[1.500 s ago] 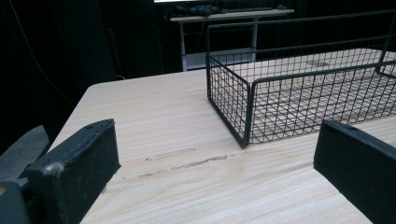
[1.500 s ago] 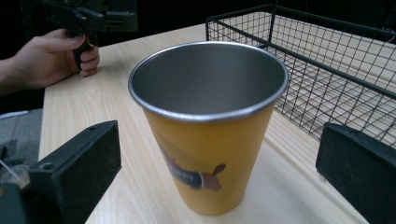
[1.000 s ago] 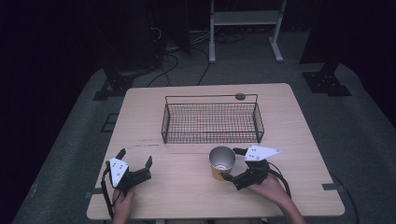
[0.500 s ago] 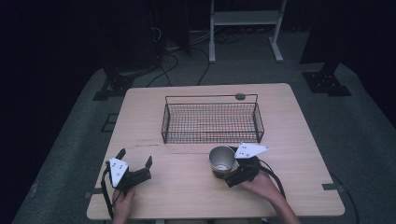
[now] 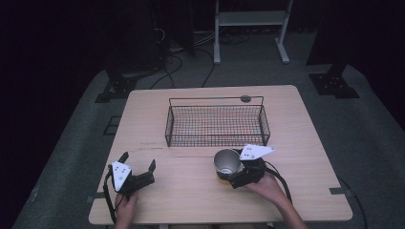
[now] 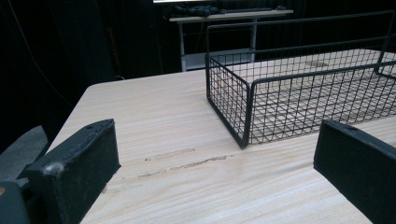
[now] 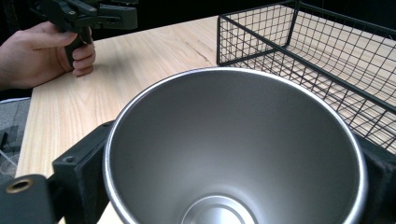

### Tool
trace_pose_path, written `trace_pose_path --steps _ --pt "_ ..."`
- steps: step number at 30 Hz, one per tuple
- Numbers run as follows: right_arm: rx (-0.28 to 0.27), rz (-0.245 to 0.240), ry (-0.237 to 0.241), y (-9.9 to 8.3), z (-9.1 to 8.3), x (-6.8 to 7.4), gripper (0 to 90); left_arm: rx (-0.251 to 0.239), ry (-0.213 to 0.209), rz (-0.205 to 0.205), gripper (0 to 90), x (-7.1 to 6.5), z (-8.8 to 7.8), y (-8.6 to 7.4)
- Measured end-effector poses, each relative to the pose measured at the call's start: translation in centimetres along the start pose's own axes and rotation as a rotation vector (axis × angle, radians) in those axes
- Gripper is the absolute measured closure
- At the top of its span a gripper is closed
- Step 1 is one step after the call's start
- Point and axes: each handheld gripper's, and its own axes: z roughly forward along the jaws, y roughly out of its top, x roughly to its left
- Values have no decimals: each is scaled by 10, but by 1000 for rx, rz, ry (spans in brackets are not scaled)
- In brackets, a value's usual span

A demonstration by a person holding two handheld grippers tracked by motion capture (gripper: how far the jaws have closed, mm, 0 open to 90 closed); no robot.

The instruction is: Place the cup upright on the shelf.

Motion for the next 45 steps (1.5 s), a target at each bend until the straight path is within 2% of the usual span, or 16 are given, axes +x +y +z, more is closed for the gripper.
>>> trace_pose_path --steps 10,21,38,45 --pt "-22 28 11 5 -8 -5 70 0 -1 -1 0 0 0 0" --pt "-45 46 -2 14 -21 -15 70 0 -1 0 0 0 0 0" --pt "-87 67 0 39 -31 -34 70 1 -1 -2 0 0 0 0" --pt "-82 61 -7 48 -31 -39 70 2 -1 -3 0 0 0 0"
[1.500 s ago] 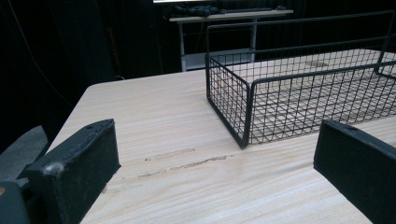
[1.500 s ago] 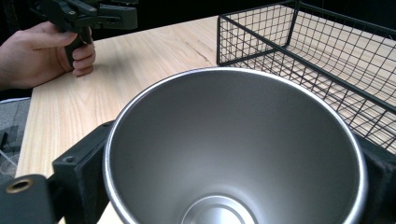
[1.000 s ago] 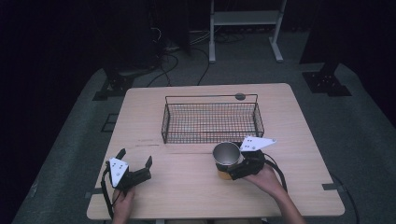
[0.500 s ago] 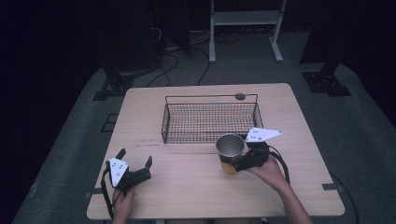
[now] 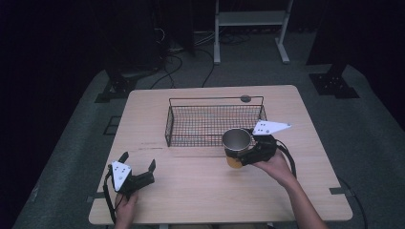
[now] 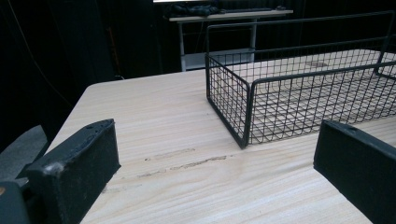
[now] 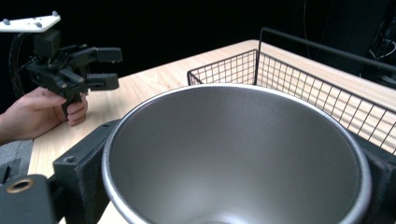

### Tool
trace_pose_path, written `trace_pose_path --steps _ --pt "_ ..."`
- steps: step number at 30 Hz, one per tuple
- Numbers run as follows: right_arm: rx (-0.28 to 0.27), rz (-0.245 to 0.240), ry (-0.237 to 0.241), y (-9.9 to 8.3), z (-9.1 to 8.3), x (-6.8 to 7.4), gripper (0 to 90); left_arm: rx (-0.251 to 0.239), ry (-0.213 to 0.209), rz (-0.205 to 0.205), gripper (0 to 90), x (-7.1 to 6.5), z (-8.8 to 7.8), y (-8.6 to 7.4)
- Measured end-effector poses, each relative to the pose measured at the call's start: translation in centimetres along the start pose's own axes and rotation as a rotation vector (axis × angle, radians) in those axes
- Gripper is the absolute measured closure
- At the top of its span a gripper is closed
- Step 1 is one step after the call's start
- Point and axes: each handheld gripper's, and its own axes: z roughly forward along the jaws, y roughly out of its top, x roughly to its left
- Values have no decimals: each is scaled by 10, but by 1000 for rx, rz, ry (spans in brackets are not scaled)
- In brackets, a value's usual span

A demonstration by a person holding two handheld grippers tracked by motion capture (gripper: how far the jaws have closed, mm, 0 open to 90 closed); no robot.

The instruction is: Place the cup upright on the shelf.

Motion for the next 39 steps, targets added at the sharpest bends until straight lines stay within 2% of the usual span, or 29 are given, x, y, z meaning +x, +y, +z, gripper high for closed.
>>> trace_pose_path --steps 39 --pt "10 3 -39 50 17 -37 70 0 2 0 0 0 0 0"
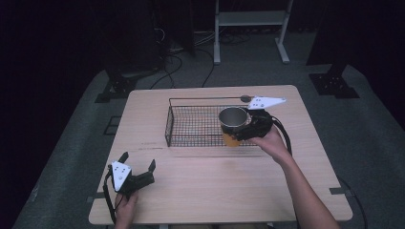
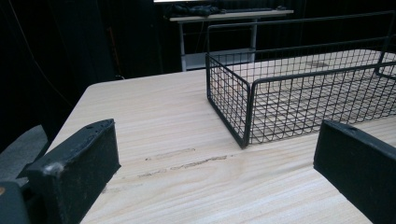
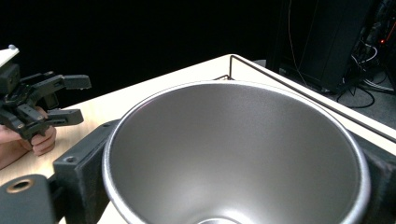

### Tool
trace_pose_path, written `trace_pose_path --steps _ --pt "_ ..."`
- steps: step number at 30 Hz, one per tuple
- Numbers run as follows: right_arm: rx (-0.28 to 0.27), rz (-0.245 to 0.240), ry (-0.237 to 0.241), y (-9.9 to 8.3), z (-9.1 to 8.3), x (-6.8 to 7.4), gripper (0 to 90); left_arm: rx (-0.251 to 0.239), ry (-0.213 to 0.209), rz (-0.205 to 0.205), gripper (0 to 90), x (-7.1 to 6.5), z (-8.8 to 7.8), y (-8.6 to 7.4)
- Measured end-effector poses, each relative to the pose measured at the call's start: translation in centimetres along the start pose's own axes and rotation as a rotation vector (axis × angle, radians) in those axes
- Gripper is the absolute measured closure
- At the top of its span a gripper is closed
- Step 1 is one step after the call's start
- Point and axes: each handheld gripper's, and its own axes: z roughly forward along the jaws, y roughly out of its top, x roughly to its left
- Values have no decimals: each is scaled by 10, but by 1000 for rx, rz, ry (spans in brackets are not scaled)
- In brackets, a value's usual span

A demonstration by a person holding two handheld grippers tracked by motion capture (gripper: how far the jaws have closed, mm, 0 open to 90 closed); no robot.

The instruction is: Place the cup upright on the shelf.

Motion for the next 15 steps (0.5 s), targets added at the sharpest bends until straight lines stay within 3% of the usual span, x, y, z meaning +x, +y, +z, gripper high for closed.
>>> trace_pose_path --steps 15 --pt "20 14 -10 17 13 -17 70 1 0 -1 0 0 0 0"
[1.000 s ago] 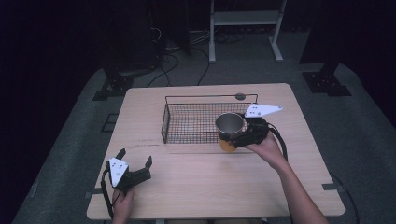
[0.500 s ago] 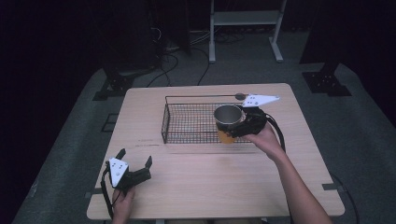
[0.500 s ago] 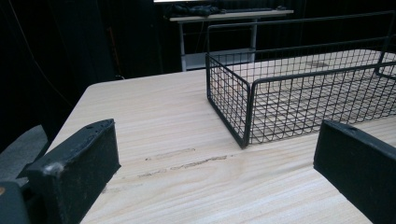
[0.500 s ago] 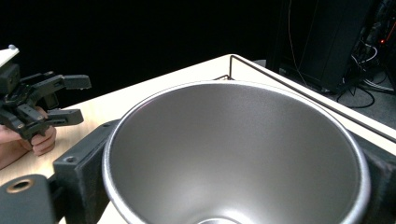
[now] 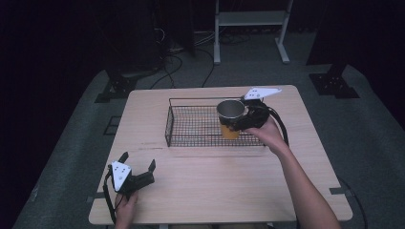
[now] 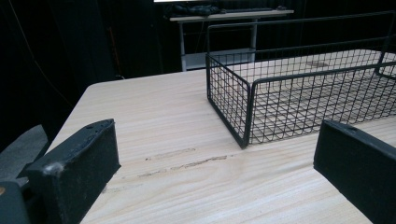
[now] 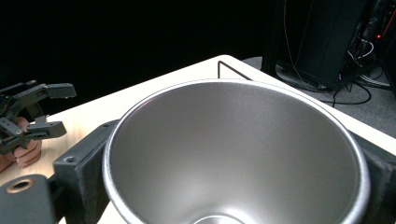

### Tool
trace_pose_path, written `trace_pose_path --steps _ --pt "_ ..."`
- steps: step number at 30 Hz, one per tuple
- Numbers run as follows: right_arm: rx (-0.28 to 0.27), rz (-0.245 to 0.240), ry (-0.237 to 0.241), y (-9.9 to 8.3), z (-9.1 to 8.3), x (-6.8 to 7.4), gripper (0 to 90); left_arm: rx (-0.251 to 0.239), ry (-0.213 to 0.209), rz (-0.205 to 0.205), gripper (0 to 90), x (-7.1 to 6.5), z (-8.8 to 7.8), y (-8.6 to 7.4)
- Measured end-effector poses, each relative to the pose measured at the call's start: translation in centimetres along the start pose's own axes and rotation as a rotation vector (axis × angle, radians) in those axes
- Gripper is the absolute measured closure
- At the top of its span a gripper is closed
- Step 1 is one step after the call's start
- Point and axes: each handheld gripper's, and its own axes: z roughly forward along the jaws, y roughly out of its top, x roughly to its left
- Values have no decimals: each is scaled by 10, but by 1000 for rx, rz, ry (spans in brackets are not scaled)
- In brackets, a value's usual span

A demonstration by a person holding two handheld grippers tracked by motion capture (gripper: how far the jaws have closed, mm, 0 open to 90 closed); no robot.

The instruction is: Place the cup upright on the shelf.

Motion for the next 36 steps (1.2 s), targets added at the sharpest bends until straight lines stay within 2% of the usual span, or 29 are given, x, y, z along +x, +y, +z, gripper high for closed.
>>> trace_pose_path --steps 25,36 --pt "60 52 -35 16 29 -37 70 0 0 -1 0 0 0 0" --pt "89 79 -38 7 51 -47 70 0 -2 -1 0 0 0 0"
